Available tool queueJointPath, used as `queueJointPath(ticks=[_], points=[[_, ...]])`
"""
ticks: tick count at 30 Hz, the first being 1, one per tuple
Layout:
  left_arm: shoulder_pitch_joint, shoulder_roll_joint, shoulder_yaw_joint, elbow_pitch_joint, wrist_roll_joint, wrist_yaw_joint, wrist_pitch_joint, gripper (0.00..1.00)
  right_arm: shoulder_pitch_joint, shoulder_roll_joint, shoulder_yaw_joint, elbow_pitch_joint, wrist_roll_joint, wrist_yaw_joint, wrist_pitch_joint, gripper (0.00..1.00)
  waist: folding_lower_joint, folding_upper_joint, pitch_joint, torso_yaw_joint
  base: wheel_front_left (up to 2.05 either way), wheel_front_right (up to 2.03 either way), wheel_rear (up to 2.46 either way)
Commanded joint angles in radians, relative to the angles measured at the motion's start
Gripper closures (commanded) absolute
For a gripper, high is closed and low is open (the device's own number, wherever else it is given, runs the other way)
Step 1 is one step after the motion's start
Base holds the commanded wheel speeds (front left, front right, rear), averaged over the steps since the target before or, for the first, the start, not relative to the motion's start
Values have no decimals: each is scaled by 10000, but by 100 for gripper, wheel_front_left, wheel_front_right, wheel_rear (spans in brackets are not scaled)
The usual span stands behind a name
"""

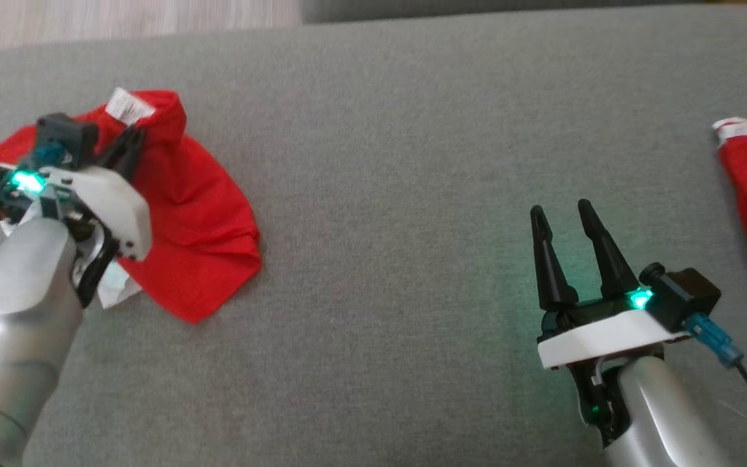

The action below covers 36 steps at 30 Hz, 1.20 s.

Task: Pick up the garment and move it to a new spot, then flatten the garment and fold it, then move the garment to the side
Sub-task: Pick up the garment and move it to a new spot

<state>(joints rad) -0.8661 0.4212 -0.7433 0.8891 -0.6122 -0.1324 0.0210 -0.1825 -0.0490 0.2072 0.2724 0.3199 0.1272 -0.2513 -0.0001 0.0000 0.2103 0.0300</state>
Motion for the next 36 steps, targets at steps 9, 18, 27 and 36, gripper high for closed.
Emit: queueJointPath(ticks=[9,18,27,36], points=[[100,-149,504,-3247,-2855,18,173,100,99,-12,591,-89,444,35,-105,0,1,0,-1058,-680,0,0,0],[-475,-1238,677,-4640,-3225,580,191,100,-114,-12,898,-243,708,35,-105,0,1,0,-738,-1802,0,0,0],[-1700,-1797,798,-4394,-3020,911,64,100,-463,-12,1077,-488,1107,35,-105,0,1,0,31,-2869,0,0,0],[-3390,-2332,397,-2982,-2261,667,-272,100,-926,-12,1635,-740,1677,35,-105,0,1,0,739,-4034,0,0,0]])
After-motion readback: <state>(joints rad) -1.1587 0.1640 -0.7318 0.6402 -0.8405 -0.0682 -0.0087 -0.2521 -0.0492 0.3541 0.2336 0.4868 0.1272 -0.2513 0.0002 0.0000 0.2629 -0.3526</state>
